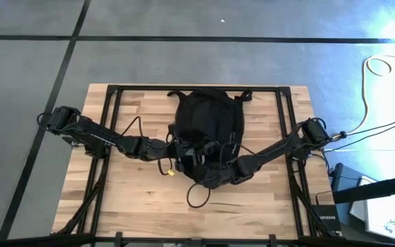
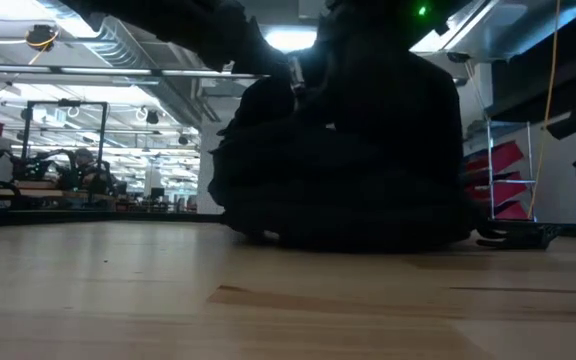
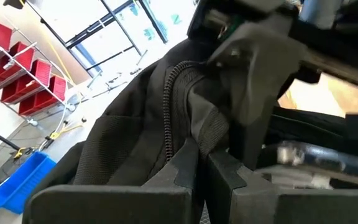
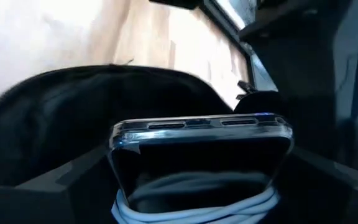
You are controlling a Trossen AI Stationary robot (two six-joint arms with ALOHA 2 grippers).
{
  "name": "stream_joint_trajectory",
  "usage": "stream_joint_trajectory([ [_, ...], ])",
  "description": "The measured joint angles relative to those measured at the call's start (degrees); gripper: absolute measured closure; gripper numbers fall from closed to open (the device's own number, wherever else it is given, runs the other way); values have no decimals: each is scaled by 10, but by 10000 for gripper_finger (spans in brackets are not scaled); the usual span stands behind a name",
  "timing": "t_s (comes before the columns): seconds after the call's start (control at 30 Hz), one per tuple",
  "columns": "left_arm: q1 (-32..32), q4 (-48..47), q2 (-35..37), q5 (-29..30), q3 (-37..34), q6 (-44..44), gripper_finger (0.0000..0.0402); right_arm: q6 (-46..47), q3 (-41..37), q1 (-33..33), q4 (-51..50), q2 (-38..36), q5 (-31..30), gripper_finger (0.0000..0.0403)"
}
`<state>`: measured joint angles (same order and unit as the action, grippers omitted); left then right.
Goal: Unpack backpack
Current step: Put the black cellphone into the black backpack
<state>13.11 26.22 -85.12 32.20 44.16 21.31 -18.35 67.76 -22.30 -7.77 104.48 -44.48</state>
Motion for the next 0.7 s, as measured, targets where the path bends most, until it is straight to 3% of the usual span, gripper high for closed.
stream_joint_trajectory([
  [0.2, 0, 4, 0, 1, 1, -1, 402, 140, 82, 12, -220, -2, 42, 56],
  [0.33, 0, 3, 0, 2, 1, -2, 402, 197, 99, 25, -242, -2, 82, 56],
  [0.47, 0, -1, 0, 2, 0, -3, 402, 219, 100, 43, -251, 8, 182, 56],
  [0.7, -1, -4, 0, 2, 0, -3, 402, 224, 100, 59, -311, 21, 137, 35],
])
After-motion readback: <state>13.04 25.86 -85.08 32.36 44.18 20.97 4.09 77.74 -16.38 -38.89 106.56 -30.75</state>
